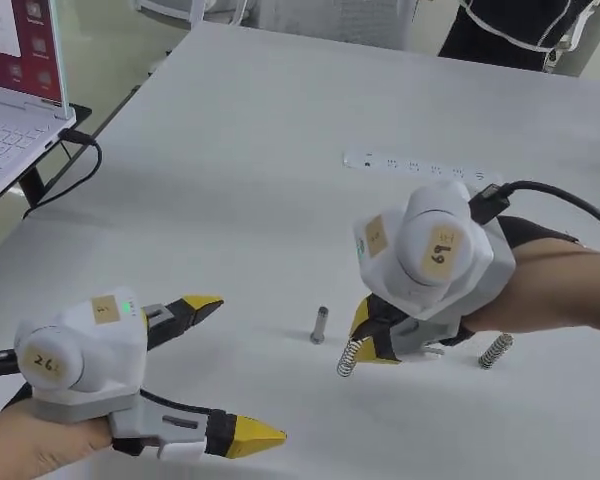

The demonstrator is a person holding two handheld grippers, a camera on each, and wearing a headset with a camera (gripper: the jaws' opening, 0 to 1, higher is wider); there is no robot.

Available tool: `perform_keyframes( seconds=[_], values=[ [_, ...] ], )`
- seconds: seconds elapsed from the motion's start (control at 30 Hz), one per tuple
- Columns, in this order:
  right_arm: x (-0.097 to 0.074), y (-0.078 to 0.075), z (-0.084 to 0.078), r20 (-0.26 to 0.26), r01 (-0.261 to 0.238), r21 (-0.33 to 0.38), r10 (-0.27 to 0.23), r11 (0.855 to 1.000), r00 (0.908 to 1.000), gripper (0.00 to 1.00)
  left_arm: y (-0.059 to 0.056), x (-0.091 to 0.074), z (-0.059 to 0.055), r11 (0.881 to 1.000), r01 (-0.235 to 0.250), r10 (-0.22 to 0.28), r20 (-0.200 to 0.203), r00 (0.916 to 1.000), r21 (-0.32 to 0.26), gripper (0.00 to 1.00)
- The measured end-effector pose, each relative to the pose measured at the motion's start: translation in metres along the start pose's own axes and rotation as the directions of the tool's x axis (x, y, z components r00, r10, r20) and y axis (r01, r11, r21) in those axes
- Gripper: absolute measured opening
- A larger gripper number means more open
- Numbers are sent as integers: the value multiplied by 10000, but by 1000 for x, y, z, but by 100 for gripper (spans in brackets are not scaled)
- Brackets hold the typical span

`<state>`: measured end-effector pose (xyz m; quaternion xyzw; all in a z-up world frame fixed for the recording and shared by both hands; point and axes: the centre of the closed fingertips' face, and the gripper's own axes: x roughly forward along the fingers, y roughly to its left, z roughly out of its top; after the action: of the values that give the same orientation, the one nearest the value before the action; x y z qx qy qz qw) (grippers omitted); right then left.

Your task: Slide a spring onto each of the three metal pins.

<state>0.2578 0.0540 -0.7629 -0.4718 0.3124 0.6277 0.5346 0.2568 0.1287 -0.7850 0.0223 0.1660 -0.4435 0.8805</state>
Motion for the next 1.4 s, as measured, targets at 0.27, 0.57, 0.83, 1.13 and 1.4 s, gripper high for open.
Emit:
perform_keyframes(
  seconds=[0.27, 0.57, 0.83, 1.13, 1.4],
  values=[
    [3, -11, 5, 21, 45, -1, -45, 10000, 10000, 5, -1, 1, 2, 10000, 2, -3, 34, 10000, 32, 97],
    [9, -25, 2, -65, 90, 258, -89, 9996, 9999, 5, 0, -1, 1, 10000, 1, -1, 8, 10000, -42, 96],
    [4, -38, 7, -32, 224, 299, -223, 9993, 9997, 5, 2, -3, -2, 10000, -20, 20, -68, 10000, -45, 95],
    [-3, -52, 12, -83, 442, 120, -441, 9989, 9990, 5, 1, -2, -1, 10000, 14, -14, -24, 10000, -92, 94],
    [-5, -59, 13, -122, 559, 60, -558, 9984, 9984, 5, 3, -3, 0, 9998, -35, 36, 25, 10000, -175, 94]
  ],
)
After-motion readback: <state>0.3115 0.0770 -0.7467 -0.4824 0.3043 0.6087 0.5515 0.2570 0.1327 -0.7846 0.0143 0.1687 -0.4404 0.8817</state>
